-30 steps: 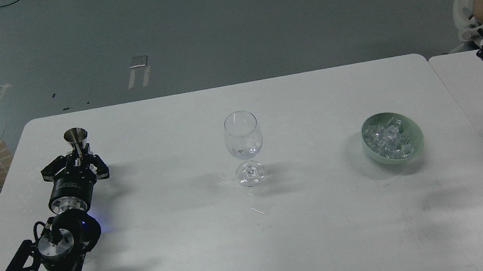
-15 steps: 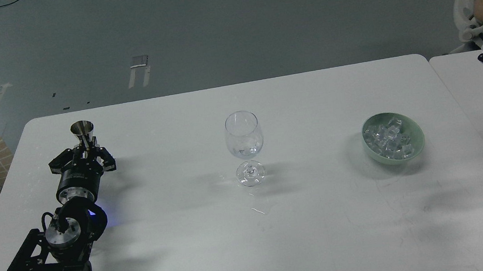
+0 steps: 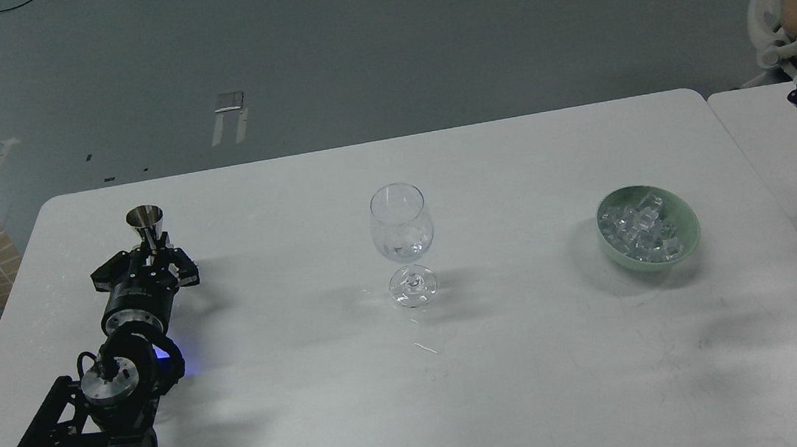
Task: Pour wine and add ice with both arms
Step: 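Open the left gripper and release the jigger on the table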
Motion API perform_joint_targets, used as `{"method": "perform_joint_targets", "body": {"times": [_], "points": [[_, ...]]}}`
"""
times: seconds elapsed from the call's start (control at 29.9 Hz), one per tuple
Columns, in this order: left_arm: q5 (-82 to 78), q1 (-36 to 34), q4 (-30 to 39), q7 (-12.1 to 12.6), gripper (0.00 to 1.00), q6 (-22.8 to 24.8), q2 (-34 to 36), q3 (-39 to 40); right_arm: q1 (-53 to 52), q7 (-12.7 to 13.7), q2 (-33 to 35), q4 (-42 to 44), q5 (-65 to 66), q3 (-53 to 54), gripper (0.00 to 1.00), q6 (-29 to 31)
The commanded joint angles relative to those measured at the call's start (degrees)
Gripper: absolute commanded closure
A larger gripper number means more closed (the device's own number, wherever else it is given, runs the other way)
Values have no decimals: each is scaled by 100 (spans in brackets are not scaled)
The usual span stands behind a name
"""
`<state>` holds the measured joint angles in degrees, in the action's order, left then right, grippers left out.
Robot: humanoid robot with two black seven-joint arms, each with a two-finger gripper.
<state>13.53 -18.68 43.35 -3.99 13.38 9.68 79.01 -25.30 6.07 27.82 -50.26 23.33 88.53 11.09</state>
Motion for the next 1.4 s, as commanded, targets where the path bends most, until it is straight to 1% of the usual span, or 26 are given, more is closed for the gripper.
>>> {"method": "perform_joint_targets", "body": {"times": [0.0, 0.13, 0.17, 0.2, 0.23, 0.27, 0.3, 0.37, 0.6, 0.67, 0.74, 0.8, 0.84, 0.87, 1.0, 1.07, 1.2, 1.37], "points": [[0, 5, -2, -5, 100, -2, -1, -8, 8, -1, 30, -2, -4, -3, 0, -1], [0, -4, 7, -14, 100, -54, -19, -8, 8, -1, 39, 7, -4, 6, 0, -1], [0, -4, 16, -14, 97, -89, -19, -8, 8, -1, 39, 7, -4, 6, 0, -1], [0, -13, 51, -14, 89, -211, -19, -8, 8, -1, 39, 16, -4, 6, 0, -1], [0, -13, 68, -14, 87, -273, -19, -8, 8, -1, 39, 25, -4, 6, 0, -1], [0, -22, 68, -5, 84, -387, -10, -8, 8, -1, 39, 25, -4, 6, 0, -1], [0, -22, 68, -5, 80, -414, -1, -8, 16, -1, 39, 25, -4, -3, 0, -1], [0, -22, 68, 4, 75, -406, -1, -8, 8, -1, 39, 25, -4, -3, 0, -1], [0, -4, 77, 4, 65, -371, -10, 0, 16, -1, 39, 33, -4, -3, 0, -1], [0, -13, 86, 4, 59, -362, -10, 0, 25, -1, 39, 42, -4, 6, 0, -1], [18, -13, 164, 4, 59, -362, -1, 0, 77, -1, 48, 34, -13, 6, 0, -1], [27, -4, 261, 4, 56, -371, 7, 0, 87, -1, 48, 25, -13, 6, 0, 7], [27, 22, 331, 4, 53, -371, 25, 0, 87, -1, 48, 42, -4, 6, 0, 7], [27, 48, 393, 4, 43, -379, 51, 0, 87, -1, 48, 42, -13, 15, 0, 7], [27, 93, 508, 21, 34, -380, 95, 71, 87, -1, 39, 42, -13, 15, 0, 7], [27, 101, 508, 21, 31, -380, 104, 79, 87, -1, 39, 34, -13, 15, 0, 7], [27, 294, 718, 162, 27, -414, 218, 228, 87, -1, 39, 33, -13, 15, 0, 7], [27, 470, 1026, 162, 26, -450, 306, 246, 87, -1, 39, 33, -13, 15, 0, 7]]}}
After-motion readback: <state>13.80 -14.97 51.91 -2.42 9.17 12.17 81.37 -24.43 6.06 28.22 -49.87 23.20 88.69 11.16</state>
